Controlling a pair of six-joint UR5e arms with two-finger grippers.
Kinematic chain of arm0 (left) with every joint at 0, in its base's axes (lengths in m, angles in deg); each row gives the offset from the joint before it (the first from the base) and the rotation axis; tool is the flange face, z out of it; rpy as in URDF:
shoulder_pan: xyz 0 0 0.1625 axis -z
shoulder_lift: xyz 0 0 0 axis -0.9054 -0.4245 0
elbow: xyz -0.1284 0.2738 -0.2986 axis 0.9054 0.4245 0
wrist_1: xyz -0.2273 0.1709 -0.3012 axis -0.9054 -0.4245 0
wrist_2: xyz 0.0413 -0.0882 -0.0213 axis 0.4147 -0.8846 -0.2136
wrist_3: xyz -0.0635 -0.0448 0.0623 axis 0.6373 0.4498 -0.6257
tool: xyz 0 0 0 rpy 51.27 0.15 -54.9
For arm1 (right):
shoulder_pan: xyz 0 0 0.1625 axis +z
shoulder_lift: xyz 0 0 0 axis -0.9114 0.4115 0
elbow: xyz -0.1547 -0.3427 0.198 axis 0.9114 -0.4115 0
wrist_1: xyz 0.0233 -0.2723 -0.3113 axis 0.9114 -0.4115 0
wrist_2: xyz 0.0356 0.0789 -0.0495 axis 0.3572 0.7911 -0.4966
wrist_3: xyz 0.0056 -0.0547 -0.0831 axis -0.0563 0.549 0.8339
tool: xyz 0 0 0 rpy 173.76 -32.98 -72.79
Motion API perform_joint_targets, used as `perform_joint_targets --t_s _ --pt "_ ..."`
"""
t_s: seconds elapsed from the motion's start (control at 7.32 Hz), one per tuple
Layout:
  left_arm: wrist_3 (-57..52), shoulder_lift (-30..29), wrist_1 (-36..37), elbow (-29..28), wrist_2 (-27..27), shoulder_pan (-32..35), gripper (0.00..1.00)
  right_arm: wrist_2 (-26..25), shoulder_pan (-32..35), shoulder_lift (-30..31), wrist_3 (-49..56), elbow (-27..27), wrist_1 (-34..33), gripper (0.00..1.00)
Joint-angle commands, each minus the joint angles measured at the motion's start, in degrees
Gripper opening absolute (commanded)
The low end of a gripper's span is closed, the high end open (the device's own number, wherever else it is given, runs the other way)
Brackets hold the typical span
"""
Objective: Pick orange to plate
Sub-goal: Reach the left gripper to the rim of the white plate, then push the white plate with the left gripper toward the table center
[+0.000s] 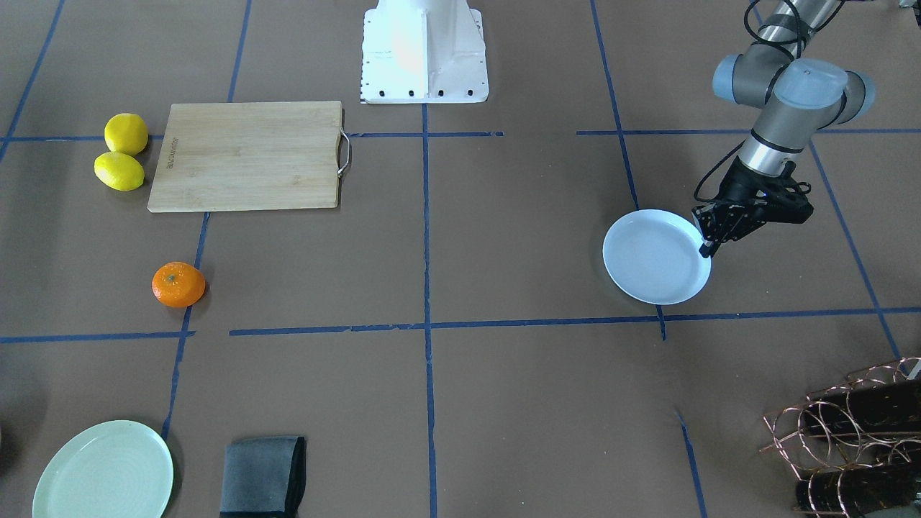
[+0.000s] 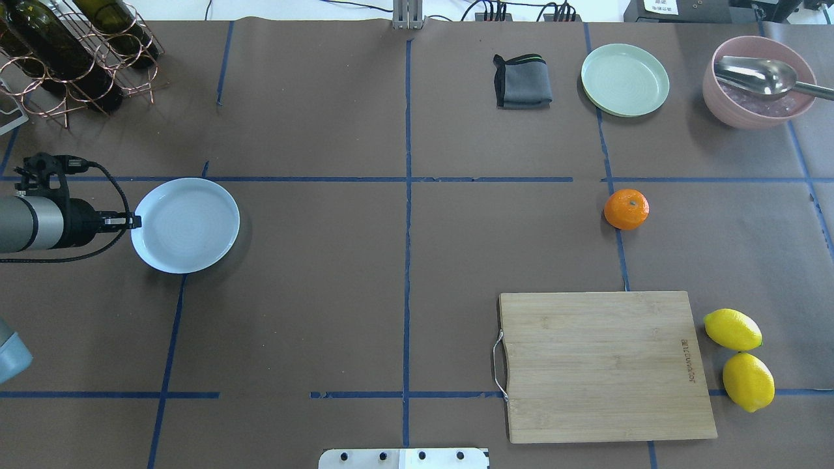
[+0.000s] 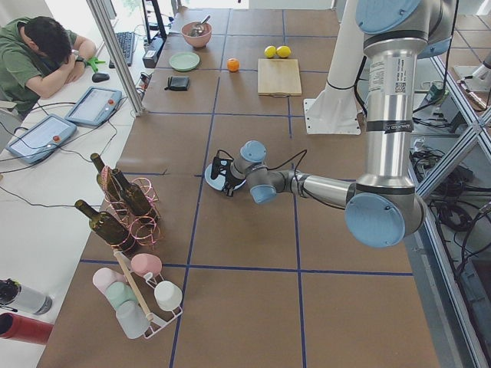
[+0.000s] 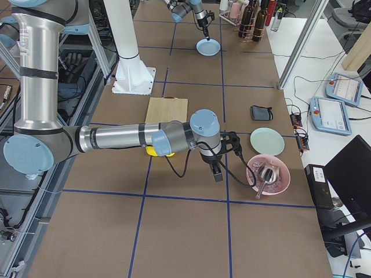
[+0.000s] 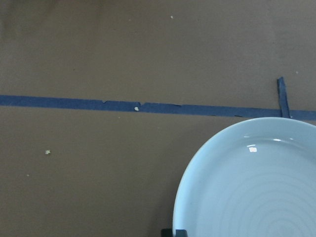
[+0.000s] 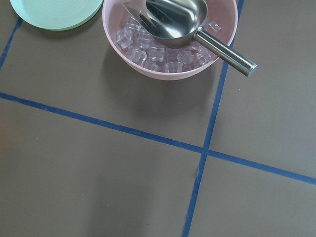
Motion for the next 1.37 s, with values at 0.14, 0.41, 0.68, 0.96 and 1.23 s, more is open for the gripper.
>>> perform_joint_targets --t_s 0.14,0.41,0.68,0.96,1.23 --pt "2.7 -10.92 5.47 -0.18 -0.1 -0.14 0.0 0.0 0.0 0.0 0.07 0.09 0.0 1.0" --pt "11.73 -23.22 15.14 -3.16 0.51 -6.7 0.0 0.0 0.0 0.0 0.07 0.09 0.09 1.0" --pt "17.3 -35.88 21.49 -8.86 5.76 -13.65 0.0 0.0 0.0 0.0 0.07 -0.09 0.0 1.0" --pt "17.4 -36.36 21.51 -9.5 6.75 -14.9 0.0 0.0 0.0 0.0 0.07 -0.09 0.0 1.0" --pt "17.31 -36.11 21.51 -9.51 6.67 -14.91 0.37 0.0 0.0 0.0 0.07 -0.17 0.0 1.0"
